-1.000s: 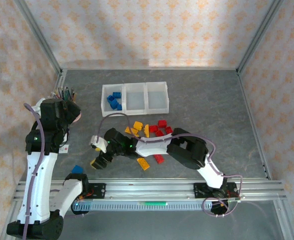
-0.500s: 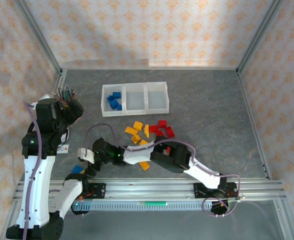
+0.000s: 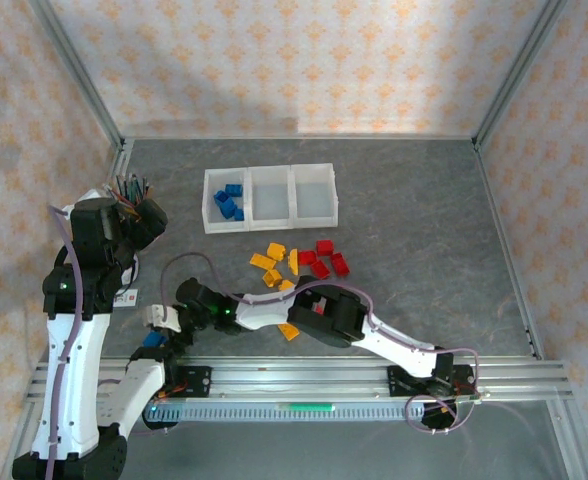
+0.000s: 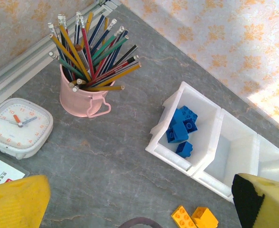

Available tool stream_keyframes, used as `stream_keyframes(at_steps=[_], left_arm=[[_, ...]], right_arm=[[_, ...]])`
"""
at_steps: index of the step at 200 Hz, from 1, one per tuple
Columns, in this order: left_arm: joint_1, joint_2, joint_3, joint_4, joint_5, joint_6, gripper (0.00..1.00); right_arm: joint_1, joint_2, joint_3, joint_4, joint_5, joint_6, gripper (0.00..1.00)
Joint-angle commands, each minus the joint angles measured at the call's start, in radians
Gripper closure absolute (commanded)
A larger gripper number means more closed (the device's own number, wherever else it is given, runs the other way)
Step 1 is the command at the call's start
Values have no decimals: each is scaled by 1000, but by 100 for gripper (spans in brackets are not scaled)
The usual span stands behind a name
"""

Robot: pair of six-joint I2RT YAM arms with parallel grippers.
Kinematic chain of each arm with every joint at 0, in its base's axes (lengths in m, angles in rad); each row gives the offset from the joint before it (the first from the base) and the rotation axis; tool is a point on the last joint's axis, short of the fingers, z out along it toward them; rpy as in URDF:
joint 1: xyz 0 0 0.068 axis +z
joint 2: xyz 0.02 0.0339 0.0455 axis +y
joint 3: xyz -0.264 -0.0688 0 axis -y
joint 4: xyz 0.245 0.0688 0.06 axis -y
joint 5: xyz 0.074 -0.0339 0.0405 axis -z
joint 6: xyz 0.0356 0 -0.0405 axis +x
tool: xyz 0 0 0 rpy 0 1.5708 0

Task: Sort the legos into containers by color
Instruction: Pick up the lego from the bottom-left of the table.

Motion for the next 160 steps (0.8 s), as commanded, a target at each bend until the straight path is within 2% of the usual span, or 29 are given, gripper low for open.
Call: stream_keyframes(at_steps=[1,41,102,125,160], left_arm=[[7,-12,0,-19,0,20,1],[7,-11,3,-19,-4,22,1],[8,-16,13,-27,0,24,1],[7,-20,18,-28,5,22,1],[7,-20,59,-24,45,16,1]], right_arm=[[7,47,80,-31,-33,-19,31],[14,86,148,-86,-22,-33,34],[14,111,217,-118,11,-5,63],[11,63,190,-105,31,-2,69],[-48,-92,24,22,21,100,69]])
